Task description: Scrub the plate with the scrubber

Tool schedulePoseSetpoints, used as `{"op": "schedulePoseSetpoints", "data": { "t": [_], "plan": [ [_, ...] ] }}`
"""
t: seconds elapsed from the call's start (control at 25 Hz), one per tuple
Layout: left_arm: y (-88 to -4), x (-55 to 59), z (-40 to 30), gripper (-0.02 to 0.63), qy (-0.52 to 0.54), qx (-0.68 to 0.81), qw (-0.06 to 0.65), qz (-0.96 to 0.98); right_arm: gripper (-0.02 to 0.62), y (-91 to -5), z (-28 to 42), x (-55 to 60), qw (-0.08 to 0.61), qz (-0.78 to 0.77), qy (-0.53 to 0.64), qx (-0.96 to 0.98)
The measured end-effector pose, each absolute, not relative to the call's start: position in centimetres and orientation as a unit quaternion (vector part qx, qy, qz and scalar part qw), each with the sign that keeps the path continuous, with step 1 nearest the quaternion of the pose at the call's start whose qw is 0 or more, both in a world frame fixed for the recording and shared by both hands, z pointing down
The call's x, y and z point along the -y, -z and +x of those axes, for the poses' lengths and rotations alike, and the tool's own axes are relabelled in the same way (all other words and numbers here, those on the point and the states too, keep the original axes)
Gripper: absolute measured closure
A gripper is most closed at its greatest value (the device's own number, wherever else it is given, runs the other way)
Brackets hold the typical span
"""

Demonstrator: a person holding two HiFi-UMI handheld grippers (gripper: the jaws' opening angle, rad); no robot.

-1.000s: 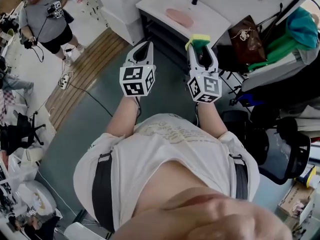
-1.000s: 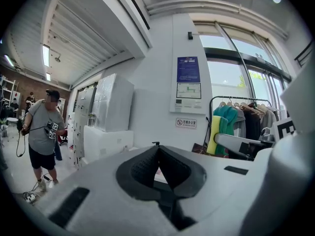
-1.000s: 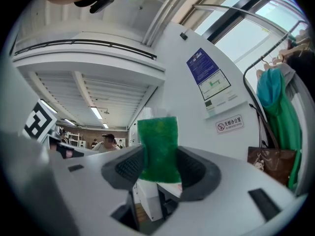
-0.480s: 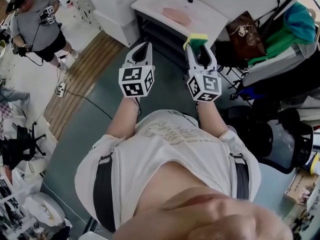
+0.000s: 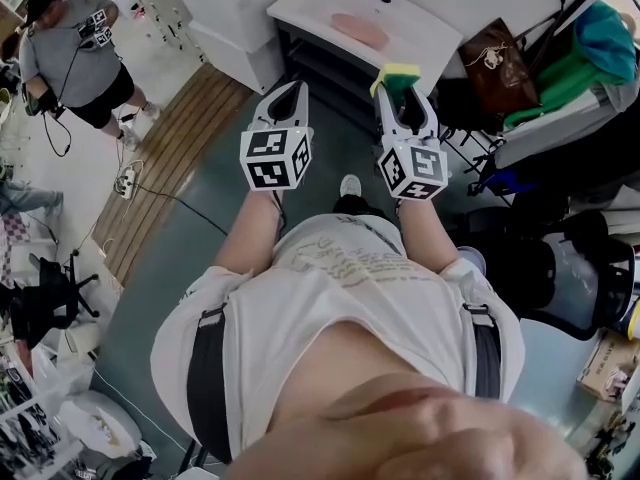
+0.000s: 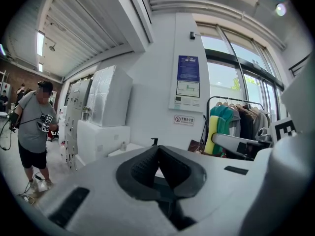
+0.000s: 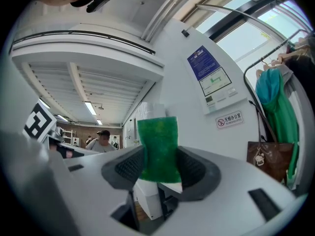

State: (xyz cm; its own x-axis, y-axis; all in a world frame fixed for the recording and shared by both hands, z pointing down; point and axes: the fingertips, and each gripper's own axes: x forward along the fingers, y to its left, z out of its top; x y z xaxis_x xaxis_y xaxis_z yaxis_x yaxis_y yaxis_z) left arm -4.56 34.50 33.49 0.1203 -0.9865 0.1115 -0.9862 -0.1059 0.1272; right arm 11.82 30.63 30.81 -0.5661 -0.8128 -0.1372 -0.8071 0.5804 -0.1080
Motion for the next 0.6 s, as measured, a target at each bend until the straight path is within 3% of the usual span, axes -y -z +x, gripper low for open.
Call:
{"op": "schedulePoseSetpoints", "data": {
  "t": [0.6],
  "plan": [
    [-34.2,-26.6,-6.5,0.584,0.002,0.667,0.079,0.741,0.387,-31.3,10.1,-22.0,0.092,-0.452,0.013,-0.887]
  ]
}}
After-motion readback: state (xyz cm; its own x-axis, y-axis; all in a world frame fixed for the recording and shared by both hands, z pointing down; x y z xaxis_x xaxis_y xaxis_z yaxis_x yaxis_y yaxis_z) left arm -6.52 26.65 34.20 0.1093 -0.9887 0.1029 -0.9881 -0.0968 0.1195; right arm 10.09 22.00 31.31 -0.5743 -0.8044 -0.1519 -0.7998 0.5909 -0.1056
